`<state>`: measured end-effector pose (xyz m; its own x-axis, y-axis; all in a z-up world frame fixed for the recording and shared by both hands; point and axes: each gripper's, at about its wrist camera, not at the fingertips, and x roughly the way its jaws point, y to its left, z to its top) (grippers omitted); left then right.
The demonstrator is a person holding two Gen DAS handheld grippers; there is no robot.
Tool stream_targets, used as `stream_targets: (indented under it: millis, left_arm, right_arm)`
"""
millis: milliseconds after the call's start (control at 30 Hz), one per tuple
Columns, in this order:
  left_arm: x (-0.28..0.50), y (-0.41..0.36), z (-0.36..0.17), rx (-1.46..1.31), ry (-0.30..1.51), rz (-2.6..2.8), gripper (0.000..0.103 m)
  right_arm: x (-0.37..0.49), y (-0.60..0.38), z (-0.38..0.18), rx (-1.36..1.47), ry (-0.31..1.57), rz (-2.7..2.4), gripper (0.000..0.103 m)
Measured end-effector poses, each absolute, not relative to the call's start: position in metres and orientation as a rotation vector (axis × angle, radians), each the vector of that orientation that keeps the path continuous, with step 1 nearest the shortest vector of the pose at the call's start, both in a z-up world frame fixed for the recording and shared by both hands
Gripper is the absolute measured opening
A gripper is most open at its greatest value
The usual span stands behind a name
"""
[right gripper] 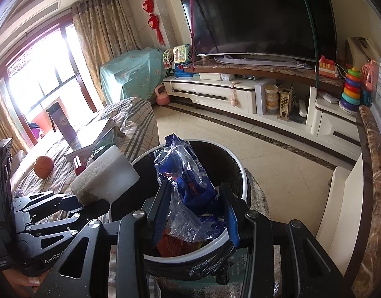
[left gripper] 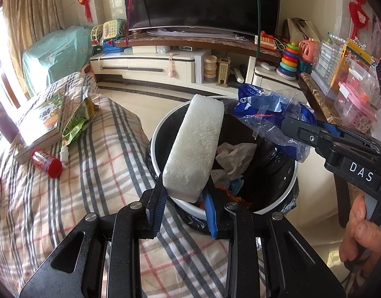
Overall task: Collect trash
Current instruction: 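Carry the white foam block and blue bag over the black bin with both grippers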
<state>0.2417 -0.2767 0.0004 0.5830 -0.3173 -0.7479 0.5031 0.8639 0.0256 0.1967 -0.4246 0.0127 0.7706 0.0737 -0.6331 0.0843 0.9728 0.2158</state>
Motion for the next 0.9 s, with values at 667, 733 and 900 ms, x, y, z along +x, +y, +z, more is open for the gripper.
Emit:
stream_targets:
  millis: [667,733,900]
  left_arm:
    - [0.257,-0.292,-0.005,0.263,0.857,-0.497,0.026]
    - [0.258,-0.294,-0.006,0.266,0.860,-0.499,0.026]
    - [0.259,-0.295,-0.007,0.270,0.868,-0.500,0.027]
  right_arm:
    - [0.215,-0.430,0.001,0.231,0.765,0.010,0.041]
    - [0.216,-0.429,0.001,0.231,0.768,0.010,0.041]
    - [0.216,-0.430,0.000,0.234,0.774,0.011,0.041]
